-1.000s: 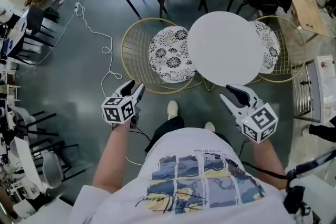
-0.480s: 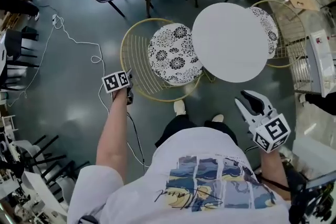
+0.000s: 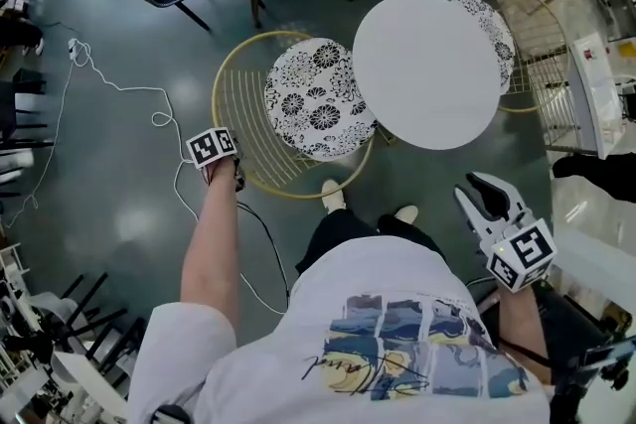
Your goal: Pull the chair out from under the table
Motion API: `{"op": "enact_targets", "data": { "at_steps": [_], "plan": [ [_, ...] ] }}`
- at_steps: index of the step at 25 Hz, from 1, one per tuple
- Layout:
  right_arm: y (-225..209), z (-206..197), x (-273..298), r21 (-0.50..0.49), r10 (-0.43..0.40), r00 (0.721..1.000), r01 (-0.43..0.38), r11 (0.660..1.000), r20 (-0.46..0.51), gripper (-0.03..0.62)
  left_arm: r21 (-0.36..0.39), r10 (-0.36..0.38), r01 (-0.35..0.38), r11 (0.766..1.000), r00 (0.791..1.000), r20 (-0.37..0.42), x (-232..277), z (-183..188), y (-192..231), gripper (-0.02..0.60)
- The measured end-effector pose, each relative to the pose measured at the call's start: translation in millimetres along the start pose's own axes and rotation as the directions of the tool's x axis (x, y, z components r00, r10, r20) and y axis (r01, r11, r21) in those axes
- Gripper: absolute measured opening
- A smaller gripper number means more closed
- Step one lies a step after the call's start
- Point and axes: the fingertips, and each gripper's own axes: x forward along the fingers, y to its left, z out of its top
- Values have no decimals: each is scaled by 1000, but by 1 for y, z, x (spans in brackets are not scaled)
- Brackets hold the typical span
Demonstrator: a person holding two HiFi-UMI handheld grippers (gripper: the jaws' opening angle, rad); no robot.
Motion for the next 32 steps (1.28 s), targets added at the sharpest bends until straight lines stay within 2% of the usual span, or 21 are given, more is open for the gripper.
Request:
{"op": "enact_targets", "data": {
  "at_steps": [4, 7, 11, 16, 24, 26, 29, 32],
  "plan": [
    [22, 7, 17, -26, 3, 1000, -4, 1000, -22, 117, -139, -14, 18, 990, 1000, 26, -4, -5, 22, 21],
    [37, 17, 30, -51, 10, 999, -12, 999, -34, 117, -205, -10, 16, 979, 999, 31, -12, -6, 42, 20],
    [31, 27, 37, -68, 33, 999, -35, 997, -43, 117, -269, 8, 2, 963, 999, 37, -22, -3, 61, 18],
    [-6, 20, 47, -71, 66, 996, -70, 995, -59, 117, -280, 39, -29, 960, 999, 29, -20, -7, 84, 18],
    [-81, 13, 37, -62, 121, 987, -127, 990, -103, 117, -262, 128, -122, 957, 992, 2, -46, -5, 105, 21],
    [-70, 12, 41, -72, 132, 985, -140, 987, -110, 117, -254, 151, -144, 957, 988, 9, -53, -8, 128, 25],
    [-28, 10, 52, -89, 129, 985, -139, 986, -111, 117, -238, 160, -150, 959, 987, 24, -62, -12, 178, 29],
    [-45, 5, 50, -85, 143, 983, -154, 984, -119, 117, -175, 216, -207, 963, 976, 35, -67, 1, 167, 52]
  ]
}}
